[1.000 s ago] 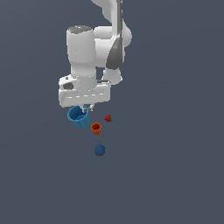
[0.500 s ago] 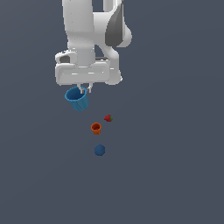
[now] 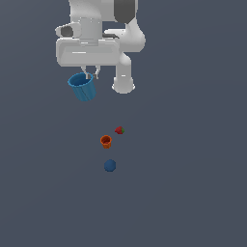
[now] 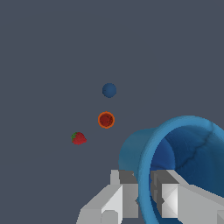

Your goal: Pick up a designated object from a clutter of objects.

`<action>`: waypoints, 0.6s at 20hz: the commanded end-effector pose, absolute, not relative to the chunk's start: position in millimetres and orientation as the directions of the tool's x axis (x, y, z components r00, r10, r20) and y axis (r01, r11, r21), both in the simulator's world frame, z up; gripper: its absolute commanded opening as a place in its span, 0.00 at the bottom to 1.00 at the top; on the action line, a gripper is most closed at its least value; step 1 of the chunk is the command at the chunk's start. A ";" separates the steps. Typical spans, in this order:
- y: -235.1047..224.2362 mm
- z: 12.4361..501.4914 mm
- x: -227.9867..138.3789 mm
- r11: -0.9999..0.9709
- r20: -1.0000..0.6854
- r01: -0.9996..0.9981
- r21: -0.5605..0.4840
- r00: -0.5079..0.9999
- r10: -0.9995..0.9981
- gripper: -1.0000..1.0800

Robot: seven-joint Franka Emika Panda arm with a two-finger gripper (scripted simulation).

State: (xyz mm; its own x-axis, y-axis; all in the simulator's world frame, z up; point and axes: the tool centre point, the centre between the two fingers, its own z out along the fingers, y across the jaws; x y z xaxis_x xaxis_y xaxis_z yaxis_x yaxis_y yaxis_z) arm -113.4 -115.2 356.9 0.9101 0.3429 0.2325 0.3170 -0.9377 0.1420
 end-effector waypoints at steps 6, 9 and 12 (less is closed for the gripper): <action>-118.1 398.8 -142.7 -0.938 0.234 0.317 0.144 0.910 0.343 0.00; -118.9 410.0 -150.3 -0.938 0.234 0.316 0.144 0.910 0.343 0.00; -119.6 417.8 -155.5 -0.938 0.234 0.316 0.144 0.910 0.343 0.00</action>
